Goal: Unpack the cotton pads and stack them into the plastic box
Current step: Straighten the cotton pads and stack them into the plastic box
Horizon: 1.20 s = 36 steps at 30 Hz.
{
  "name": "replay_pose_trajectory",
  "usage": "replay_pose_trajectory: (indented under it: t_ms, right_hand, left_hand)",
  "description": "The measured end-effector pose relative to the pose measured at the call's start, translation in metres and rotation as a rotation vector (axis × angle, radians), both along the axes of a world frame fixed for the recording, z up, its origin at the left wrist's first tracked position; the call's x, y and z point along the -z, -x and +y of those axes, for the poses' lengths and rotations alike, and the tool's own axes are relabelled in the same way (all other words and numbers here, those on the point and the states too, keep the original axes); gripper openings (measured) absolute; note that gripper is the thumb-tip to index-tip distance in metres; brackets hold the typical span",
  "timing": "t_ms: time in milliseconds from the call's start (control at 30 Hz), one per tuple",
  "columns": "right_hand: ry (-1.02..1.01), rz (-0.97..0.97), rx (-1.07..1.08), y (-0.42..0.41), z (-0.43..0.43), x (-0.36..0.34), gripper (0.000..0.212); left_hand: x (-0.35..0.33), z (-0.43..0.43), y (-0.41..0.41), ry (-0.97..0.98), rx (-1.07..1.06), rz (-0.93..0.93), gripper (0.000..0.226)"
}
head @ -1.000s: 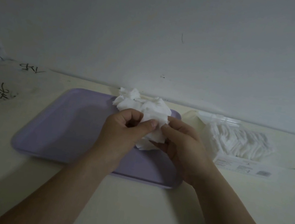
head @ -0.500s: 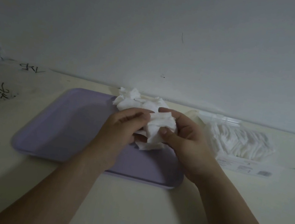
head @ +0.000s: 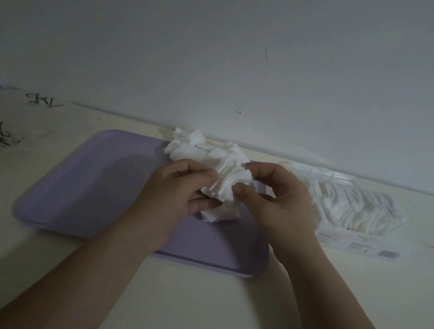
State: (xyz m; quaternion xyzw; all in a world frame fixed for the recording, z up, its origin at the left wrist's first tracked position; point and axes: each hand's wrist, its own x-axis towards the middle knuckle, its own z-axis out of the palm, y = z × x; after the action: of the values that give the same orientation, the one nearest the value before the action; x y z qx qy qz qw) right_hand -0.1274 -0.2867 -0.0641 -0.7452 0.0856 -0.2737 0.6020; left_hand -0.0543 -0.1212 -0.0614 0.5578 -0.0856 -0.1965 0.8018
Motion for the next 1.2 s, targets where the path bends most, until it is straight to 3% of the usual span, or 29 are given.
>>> replay_pose_trajectory:
  t_ms: [133, 233, 400, 533, 633, 1033, 1200]
  right_hand:
    - [0.089, 0.011, -0.028, 0.001, 0.000, -0.002, 0.038]
    - [0.127, 0.002, -0.037, 0.001, -0.001, -0.001, 0.030]
    - [-0.033, 0.003, -0.114, 0.001, -0.005, -0.001, 0.023]
    - [-0.039, 0.014, -0.148, 0.001, -0.006, 0.002, 0.030]
    - [-0.040, -0.002, -0.168, 0.000, -0.004, 0.002, 0.021]
    - [-0.248, -0.011, -0.252, 0.000, -0.002, 0.003, 0.025]
    - [-0.309, -0.018, -0.290, 0.000, -0.005, 0.004, 0.019]
  left_hand:
    - [0.000, 0.001, -0.001, -0.036, 0.007, -0.032, 0.004]
    - [0.000, 0.003, 0.000, -0.039, 0.005, -0.037, 0.004]
    - [-0.001, 0.003, -0.002, -0.009, 0.011, -0.005, 0.004]
    - [0.000, 0.003, -0.004, -0.025, -0.003, -0.012, 0.005]
    - [0.001, 0.004, -0.005, -0.043, -0.004, -0.033, 0.010]
    - [0.009, 0.002, -0.011, -0.066, -0.112, -0.083, 0.015]
    - [0.010, 0.003, -0.009, -0.102, -0.031, -0.149, 0.018]
